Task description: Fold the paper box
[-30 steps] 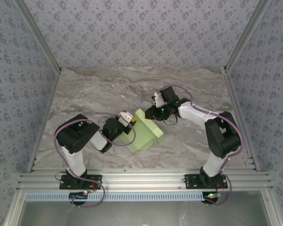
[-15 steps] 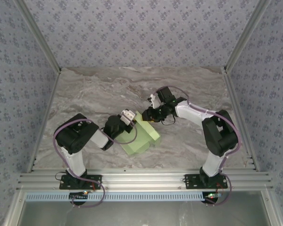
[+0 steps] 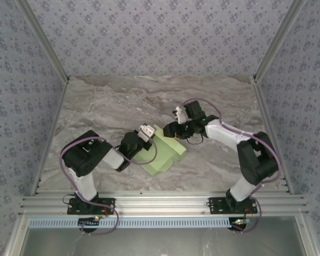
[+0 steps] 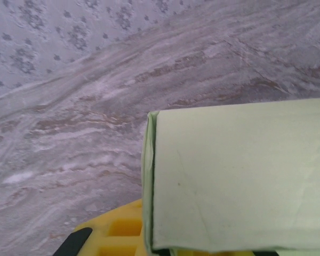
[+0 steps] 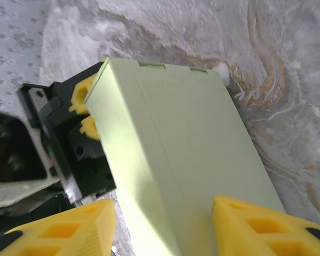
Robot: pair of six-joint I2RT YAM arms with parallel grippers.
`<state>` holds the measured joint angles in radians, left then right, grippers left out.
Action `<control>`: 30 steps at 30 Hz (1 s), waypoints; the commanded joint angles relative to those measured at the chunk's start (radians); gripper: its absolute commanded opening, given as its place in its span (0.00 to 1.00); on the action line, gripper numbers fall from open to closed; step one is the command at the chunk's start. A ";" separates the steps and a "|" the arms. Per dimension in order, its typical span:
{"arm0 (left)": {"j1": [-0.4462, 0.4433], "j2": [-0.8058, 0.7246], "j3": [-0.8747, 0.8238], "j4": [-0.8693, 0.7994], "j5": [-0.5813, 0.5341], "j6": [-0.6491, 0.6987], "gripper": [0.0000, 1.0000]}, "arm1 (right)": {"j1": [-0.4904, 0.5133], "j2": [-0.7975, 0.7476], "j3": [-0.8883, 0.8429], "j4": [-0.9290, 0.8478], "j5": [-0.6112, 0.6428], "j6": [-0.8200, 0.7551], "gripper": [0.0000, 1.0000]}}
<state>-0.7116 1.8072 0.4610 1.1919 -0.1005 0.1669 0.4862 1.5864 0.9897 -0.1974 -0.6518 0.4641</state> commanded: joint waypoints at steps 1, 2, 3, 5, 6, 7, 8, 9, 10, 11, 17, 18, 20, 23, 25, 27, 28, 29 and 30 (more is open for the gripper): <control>0.002 -0.050 -0.022 -0.037 -0.074 0.043 0.00 | -0.061 -0.150 -0.065 0.128 -0.020 -0.003 0.55; 0.003 -0.061 -0.025 -0.045 -0.078 0.046 0.00 | -0.085 -0.191 -0.091 0.153 -0.008 -0.001 0.56; 0.006 -0.078 -0.029 -0.060 -0.083 0.043 0.00 | -0.114 -0.238 -0.130 0.181 0.009 -0.002 0.57; 0.011 -0.108 -0.033 -0.085 -0.082 0.036 0.00 | -0.159 -0.319 -0.186 0.198 0.060 -0.028 0.59; 0.014 -0.124 -0.035 -0.097 -0.079 0.032 0.00 | -0.172 -0.357 -0.208 0.188 0.096 -0.060 0.60; 0.016 -0.140 -0.033 -0.112 -0.076 0.028 0.00 | -0.183 -0.388 -0.224 0.173 0.117 -0.094 0.60; 0.023 -0.160 -0.032 -0.134 -0.072 0.018 0.00 | -0.188 -0.408 -0.238 0.162 0.133 -0.123 0.61; 0.033 -0.188 -0.028 -0.172 -0.069 -0.002 0.00 | -0.188 -0.433 -0.256 0.157 0.147 -0.152 0.62; 0.049 -0.222 -0.023 -0.222 -0.062 -0.032 0.00 | -0.186 -0.452 -0.278 0.163 0.153 -0.175 0.62; 0.065 -0.257 -0.016 -0.279 -0.053 -0.065 0.00 | -0.185 -0.471 -0.312 0.197 0.149 -0.197 0.62; 0.184 -0.468 0.031 -0.618 0.072 -0.179 0.00 | -0.081 -0.618 -0.563 0.594 0.206 -0.358 0.69; 0.208 -0.500 0.028 -0.647 0.096 -0.191 0.00 | -0.054 -0.622 -0.581 0.621 0.237 -0.399 0.70; 0.250 -0.551 0.013 -0.673 0.149 -0.213 0.00 | -0.038 -0.592 -0.581 0.650 0.243 -0.448 0.70; 0.307 -0.600 0.001 -0.713 0.208 -0.242 0.00 | -0.027 -0.502 -0.542 0.678 0.243 -0.460 0.68; 0.335 -0.630 0.004 -0.753 0.248 -0.265 0.00 | -0.012 -0.443 -0.524 0.722 0.201 -0.480 0.67; 0.348 -0.650 0.003 -0.767 0.280 -0.280 0.00 | 0.007 -0.403 -0.515 0.769 0.123 -0.526 0.66; 0.354 -0.656 0.007 -0.775 0.303 -0.287 0.00 | 0.023 -0.389 -0.508 0.775 0.104 -0.553 0.65; 0.361 -0.659 0.013 -0.786 0.325 -0.294 0.00 | 0.038 -0.379 -0.504 0.776 0.095 -0.575 0.65; 0.374 -0.662 0.024 -0.804 0.359 -0.308 0.00 | 0.054 -0.368 -0.500 0.778 0.094 -0.589 0.66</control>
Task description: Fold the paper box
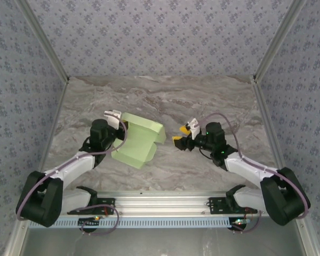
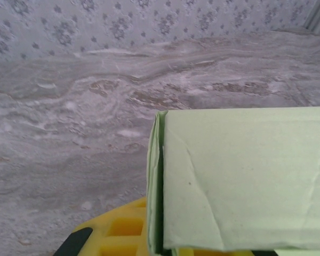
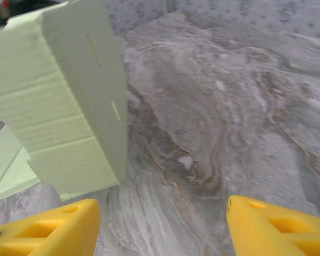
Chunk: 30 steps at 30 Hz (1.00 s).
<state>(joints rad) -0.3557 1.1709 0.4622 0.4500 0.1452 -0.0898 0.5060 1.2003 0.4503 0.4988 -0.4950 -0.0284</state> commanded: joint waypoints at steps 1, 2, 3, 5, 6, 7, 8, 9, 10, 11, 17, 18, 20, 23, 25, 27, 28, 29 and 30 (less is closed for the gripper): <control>0.038 -0.025 0.034 -0.073 0.158 -0.071 0.00 | 0.044 0.027 0.042 0.085 -0.068 -0.106 0.66; 0.055 -0.025 0.040 -0.074 0.197 -0.096 0.00 | 0.051 0.033 0.044 0.086 -0.072 -0.114 0.67; 0.075 -0.021 0.048 -0.077 0.233 -0.124 0.00 | 0.058 0.037 0.045 0.083 -0.071 -0.123 0.68; 0.109 -0.008 0.062 -0.076 0.300 -0.162 0.00 | 0.069 0.036 0.037 0.085 -0.057 -0.149 0.68; 0.121 0.003 0.073 -0.086 0.325 -0.171 0.00 | 0.072 0.033 0.029 0.095 -0.048 -0.157 0.69; 0.128 0.014 0.089 -0.104 0.342 -0.174 0.00 | 0.072 0.026 0.019 0.109 -0.038 -0.154 0.69; 0.131 0.029 0.105 -0.124 0.359 -0.175 0.00 | 0.074 0.021 0.014 0.117 -0.030 -0.148 0.69; 0.133 0.046 0.124 -0.144 0.382 -0.177 0.00 | 0.075 0.017 0.013 0.119 -0.025 -0.145 0.69; 0.133 0.066 0.142 -0.161 0.410 -0.180 0.00 | 0.079 0.012 0.016 0.116 -0.017 -0.142 0.69; 0.133 0.088 0.156 -0.164 0.438 -0.191 0.00 | 0.082 0.009 0.017 0.118 -0.005 -0.140 0.69; 0.132 0.185 0.188 -0.130 0.499 -0.245 0.00 | 0.090 -0.022 0.009 0.200 0.014 -0.061 0.69; 0.128 0.192 0.188 -0.127 0.499 -0.245 0.00 | 0.089 -0.029 0.014 0.188 0.003 -0.063 0.69; 0.124 0.205 0.197 -0.131 0.502 -0.243 0.00 | 0.087 -0.050 0.033 0.134 -0.018 -0.089 0.68; 0.111 0.227 0.223 -0.157 0.514 -0.243 0.00 | 0.091 -0.064 0.057 0.063 -0.017 -0.124 0.66; 0.099 0.234 0.228 -0.157 0.512 -0.243 0.00 | 0.098 -0.058 0.065 0.046 -0.032 -0.132 0.65; 0.088 0.248 0.231 -0.149 0.506 -0.252 0.00 | 0.109 -0.053 0.070 0.045 -0.036 -0.138 0.65; 0.084 0.259 0.237 -0.146 0.508 -0.260 0.00 | 0.118 -0.051 0.069 0.050 -0.025 -0.139 0.64; 0.080 0.271 0.244 -0.147 0.511 -0.269 0.00 | 0.126 -0.048 0.065 0.063 -0.014 -0.134 0.65; 0.080 0.280 0.250 -0.148 0.510 -0.276 0.00 | 0.128 -0.046 0.065 0.071 -0.012 -0.129 0.65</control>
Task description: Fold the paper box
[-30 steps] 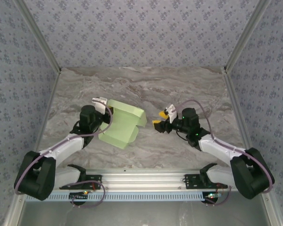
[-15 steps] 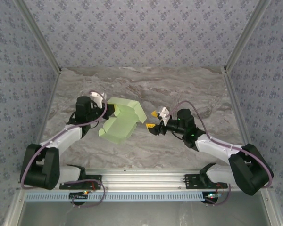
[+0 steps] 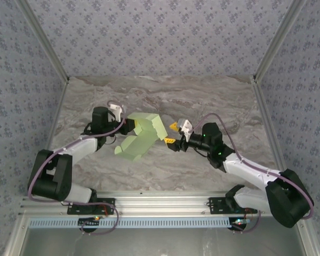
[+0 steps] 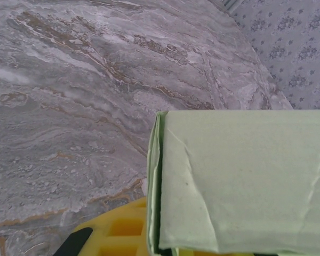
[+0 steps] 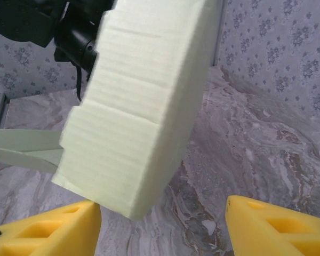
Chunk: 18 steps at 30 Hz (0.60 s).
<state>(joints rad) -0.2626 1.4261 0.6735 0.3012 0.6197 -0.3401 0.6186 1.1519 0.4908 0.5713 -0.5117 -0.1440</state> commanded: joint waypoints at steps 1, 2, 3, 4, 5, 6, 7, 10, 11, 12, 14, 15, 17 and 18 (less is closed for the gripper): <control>-0.016 0.033 0.042 0.001 0.033 -0.031 0.00 | 0.019 0.004 0.027 0.003 -0.001 -0.007 0.64; -0.020 0.040 0.042 0.010 0.029 -0.033 0.00 | 0.018 0.004 0.032 -0.002 -0.013 -0.006 0.65; -0.021 0.044 0.041 0.018 0.027 -0.030 0.00 | 0.017 0.001 0.038 -0.016 -0.023 -0.011 0.65; -0.024 0.051 0.041 0.026 0.026 -0.024 0.00 | 0.015 -0.005 0.046 -0.042 -0.036 -0.014 0.65; -0.023 0.058 0.044 0.028 0.028 -0.019 0.00 | 0.008 -0.014 0.058 -0.074 -0.053 -0.004 0.64; -0.023 0.064 0.048 0.026 0.029 -0.014 0.00 | -0.003 -0.027 0.071 -0.109 -0.090 0.003 0.63; -0.021 0.070 0.055 0.020 0.037 -0.010 0.00 | -0.014 -0.042 0.087 -0.154 -0.121 0.016 0.62; -0.019 0.083 0.072 0.013 0.091 -0.003 0.00 | -0.040 -0.092 0.069 -0.217 -0.156 0.039 0.62; -0.020 0.087 0.073 0.019 0.108 0.001 0.00 | -0.053 -0.108 0.052 -0.217 -0.153 0.045 0.62; -0.020 0.091 0.077 0.024 0.116 0.003 0.00 | -0.070 -0.121 0.037 -0.207 -0.154 0.057 0.62; -0.021 0.103 0.088 0.022 0.125 0.005 0.00 | -0.120 -0.138 0.009 -0.147 -0.176 0.126 0.62; -0.022 0.106 0.092 0.018 0.126 0.006 0.00 | -0.141 -0.139 0.003 -0.118 -0.195 0.164 0.62; -0.028 0.111 0.097 0.010 0.122 0.018 0.00 | -0.171 -0.129 0.030 -0.110 -0.252 0.235 0.64; -0.034 0.111 0.097 0.004 0.116 0.031 0.00 | -0.176 -0.120 0.054 -0.137 -0.281 0.251 0.65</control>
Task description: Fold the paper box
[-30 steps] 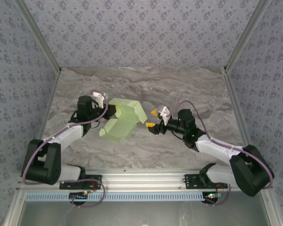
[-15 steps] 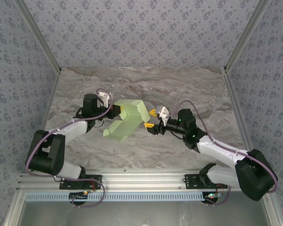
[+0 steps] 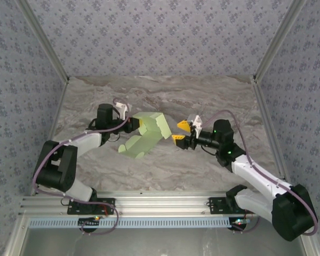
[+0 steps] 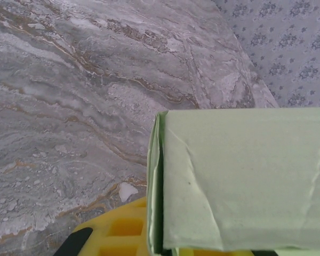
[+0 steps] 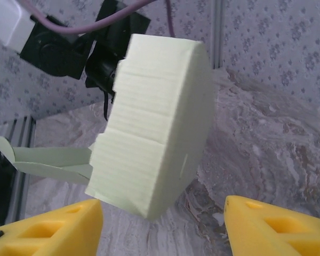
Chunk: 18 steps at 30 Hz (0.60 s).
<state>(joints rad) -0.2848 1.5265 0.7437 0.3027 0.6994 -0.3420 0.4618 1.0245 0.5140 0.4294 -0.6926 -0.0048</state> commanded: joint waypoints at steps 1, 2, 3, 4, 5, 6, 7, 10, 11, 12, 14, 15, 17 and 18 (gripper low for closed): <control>-0.017 0.013 0.030 -0.008 0.030 0.051 0.00 | -0.019 0.025 0.073 -0.050 -0.126 0.120 0.66; -0.022 0.016 0.036 -0.024 0.029 0.071 0.00 | -0.016 0.040 0.121 -0.123 -0.146 0.126 0.66; -0.025 0.018 0.042 -0.040 0.029 0.086 0.00 | -0.013 0.060 0.165 -0.195 -0.153 0.130 0.67; -0.028 0.019 0.049 -0.059 0.026 0.101 0.00 | -0.010 0.081 0.216 -0.278 -0.161 0.128 0.67; -0.031 0.018 0.055 -0.076 0.024 0.112 0.00 | -0.005 0.101 0.265 -0.339 -0.175 0.123 0.67; -0.034 0.017 0.058 -0.085 0.021 0.120 0.00 | 0.000 0.117 0.292 -0.385 -0.186 0.113 0.67; -0.036 0.017 0.059 -0.087 0.019 0.127 0.00 | 0.009 0.132 0.311 -0.430 -0.178 0.097 0.67; -0.046 0.018 0.067 -0.090 0.022 0.130 0.00 | 0.027 0.164 0.328 -0.488 -0.145 0.060 0.66; -0.049 0.017 0.073 -0.096 0.022 0.130 0.00 | 0.033 0.178 0.329 -0.486 -0.138 0.069 0.66; -0.052 0.016 0.076 -0.104 0.020 0.132 0.00 | 0.039 0.188 0.329 -0.480 -0.135 0.078 0.65; -0.065 0.013 0.082 -0.116 0.012 0.146 0.00 | 0.059 0.216 0.340 -0.478 -0.089 0.098 0.64; -0.070 0.013 0.085 -0.122 0.007 0.152 0.00 | 0.067 0.227 0.347 -0.481 -0.073 0.102 0.63; -0.076 0.017 0.093 -0.136 0.002 0.159 0.00 | 0.084 0.246 0.365 -0.489 -0.024 0.123 0.60; -0.076 0.017 0.096 -0.141 0.000 0.155 0.00 | 0.091 0.252 0.372 -0.487 0.003 0.139 0.59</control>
<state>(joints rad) -0.3454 1.5414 0.7979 0.1879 0.6640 -0.2104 0.5362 1.2598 0.8387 -0.0174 -0.7853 0.0937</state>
